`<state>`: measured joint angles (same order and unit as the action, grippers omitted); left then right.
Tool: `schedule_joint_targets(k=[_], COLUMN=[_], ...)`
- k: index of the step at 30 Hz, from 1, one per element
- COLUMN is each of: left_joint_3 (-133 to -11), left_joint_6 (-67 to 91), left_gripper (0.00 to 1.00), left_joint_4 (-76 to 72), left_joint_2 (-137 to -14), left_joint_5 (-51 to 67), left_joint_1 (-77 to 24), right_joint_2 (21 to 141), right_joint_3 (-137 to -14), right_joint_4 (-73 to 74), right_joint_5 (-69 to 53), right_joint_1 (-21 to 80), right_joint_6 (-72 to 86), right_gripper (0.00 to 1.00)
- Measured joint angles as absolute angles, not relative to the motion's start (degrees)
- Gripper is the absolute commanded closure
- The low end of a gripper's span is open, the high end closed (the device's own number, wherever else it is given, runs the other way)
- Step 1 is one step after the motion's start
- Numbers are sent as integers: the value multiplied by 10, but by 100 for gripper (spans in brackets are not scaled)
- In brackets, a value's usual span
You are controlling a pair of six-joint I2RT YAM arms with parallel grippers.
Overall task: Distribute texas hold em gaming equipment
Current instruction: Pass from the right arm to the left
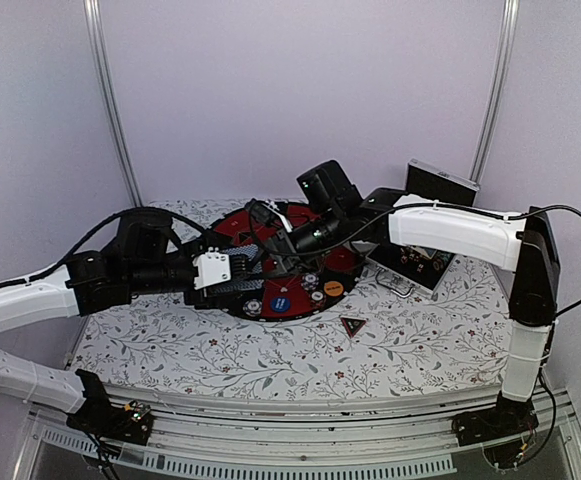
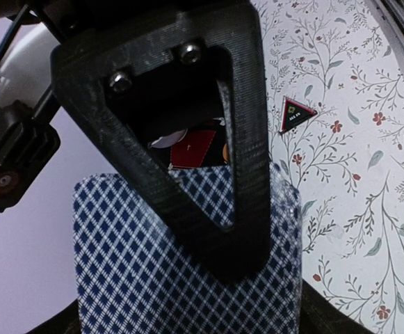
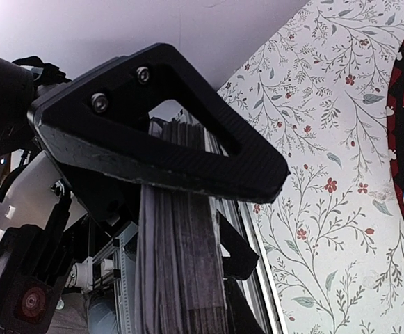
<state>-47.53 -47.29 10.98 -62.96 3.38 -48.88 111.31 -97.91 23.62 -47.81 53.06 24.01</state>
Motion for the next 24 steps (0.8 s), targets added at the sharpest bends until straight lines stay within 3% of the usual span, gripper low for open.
schedule_joint_targets(k=[6, 12, 17, 24], left_joint_3=[-475, -475, -475, -472], left_joint_6=[-467, -456, -443, -432], left_gripper=[39, 46, 48, 49], left_joint_4=[107, 107, 103, 91], left_joint_2=[-630, -629, -625, -619], left_joint_5=[23, 21, 23, 23], left_joint_1=[-490, -490, -490, -490], right_joint_2=[1119, 1120, 1120, 1138], right_joint_3=[-985, -985, -987, -999], right_joint_4=[232, 231, 229, 225], right_joint_5=[-481, -480, -481, -470], right_joint_1=[528, 527, 529, 533], right_joint_6=[245, 247, 249, 248], right_gripper=[95, 76, 51, 31])
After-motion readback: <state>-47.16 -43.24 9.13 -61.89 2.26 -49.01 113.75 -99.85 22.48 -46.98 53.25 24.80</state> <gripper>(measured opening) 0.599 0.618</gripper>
